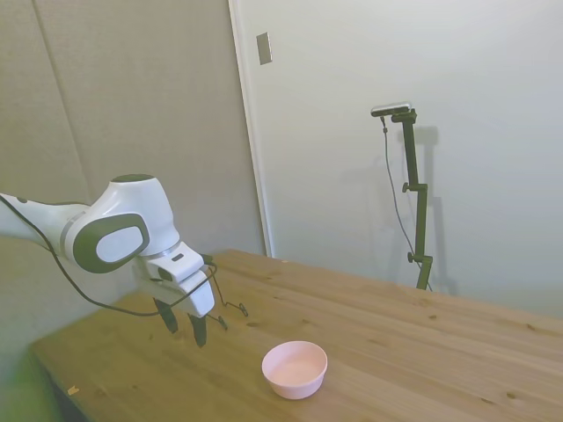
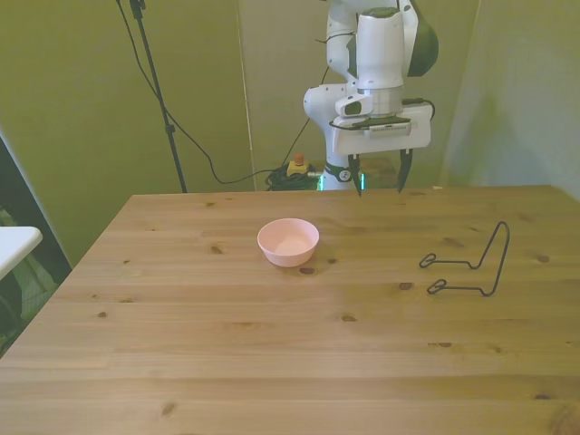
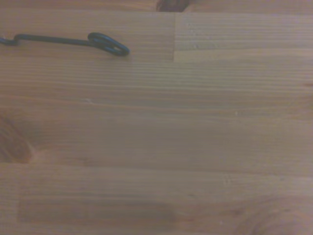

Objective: Load the bowl

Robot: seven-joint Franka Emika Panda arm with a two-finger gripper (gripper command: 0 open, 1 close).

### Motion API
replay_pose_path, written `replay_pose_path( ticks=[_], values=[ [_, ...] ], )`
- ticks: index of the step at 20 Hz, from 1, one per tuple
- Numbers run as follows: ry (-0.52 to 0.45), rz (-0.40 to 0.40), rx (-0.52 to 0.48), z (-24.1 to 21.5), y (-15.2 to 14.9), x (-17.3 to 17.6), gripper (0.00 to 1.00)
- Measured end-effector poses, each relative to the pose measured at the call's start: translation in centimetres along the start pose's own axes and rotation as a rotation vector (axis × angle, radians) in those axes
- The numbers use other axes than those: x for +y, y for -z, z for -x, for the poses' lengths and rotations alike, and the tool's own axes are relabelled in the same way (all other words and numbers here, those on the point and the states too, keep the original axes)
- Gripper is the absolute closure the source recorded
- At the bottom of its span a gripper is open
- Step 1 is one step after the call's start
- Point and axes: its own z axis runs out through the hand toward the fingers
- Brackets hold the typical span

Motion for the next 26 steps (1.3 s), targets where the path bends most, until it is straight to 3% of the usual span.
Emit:
replay_pose_path(
  ticks=[6,14,26],
  values=[
    [0.003,0.051,0.008,-0.9,0.3,0.4,0.00],
    [-0.082,0.115,0.130,-9.1,2.7,3.1,0.00],
    [-0.176,0.203,0.163,-15.4,-4.0,2.6,0.00]
  ],
)
